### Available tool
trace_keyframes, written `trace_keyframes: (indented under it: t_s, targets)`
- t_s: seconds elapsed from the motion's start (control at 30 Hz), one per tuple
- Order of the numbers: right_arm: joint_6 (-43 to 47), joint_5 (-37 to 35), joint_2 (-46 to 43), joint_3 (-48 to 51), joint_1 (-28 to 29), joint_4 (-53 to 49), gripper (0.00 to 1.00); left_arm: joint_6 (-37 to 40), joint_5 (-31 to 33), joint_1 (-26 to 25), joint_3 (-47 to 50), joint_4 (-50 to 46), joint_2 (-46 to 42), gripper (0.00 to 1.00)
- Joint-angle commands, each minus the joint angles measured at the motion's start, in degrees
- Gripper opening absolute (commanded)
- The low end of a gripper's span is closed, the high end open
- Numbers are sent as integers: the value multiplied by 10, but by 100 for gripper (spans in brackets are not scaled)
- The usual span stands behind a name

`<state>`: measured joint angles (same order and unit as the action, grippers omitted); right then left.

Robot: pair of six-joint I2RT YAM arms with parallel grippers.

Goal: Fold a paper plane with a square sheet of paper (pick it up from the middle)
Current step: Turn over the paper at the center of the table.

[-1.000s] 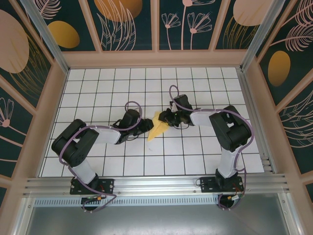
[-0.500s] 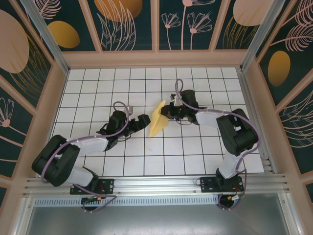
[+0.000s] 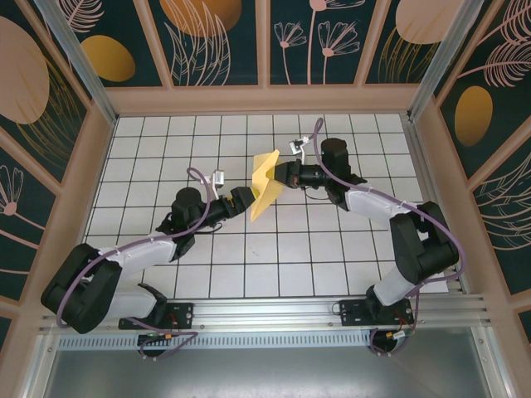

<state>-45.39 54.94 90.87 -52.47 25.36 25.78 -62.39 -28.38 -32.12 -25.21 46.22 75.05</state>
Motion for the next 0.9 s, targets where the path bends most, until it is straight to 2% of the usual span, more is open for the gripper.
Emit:
trace_keyframes:
  t_s: [0.0, 0.2, 0.43, 0.87]
  targets:
    - [-30, 46, -16, -19, -4, 61, 3, -38, -37, 4, 8, 95, 18, 98]
    - [-62, 68, -10, -17, -2, 95, 3, -27, -51, 4, -10, 116, 44, 84]
    - [-72, 85, -6, -9, -2, 106, 3, -59, -68, 5, -7, 206, 75, 57]
    - [-58, 76, 8, 0, -16, 74, 5, -56, -68, 7, 11, 214, 72, 21]
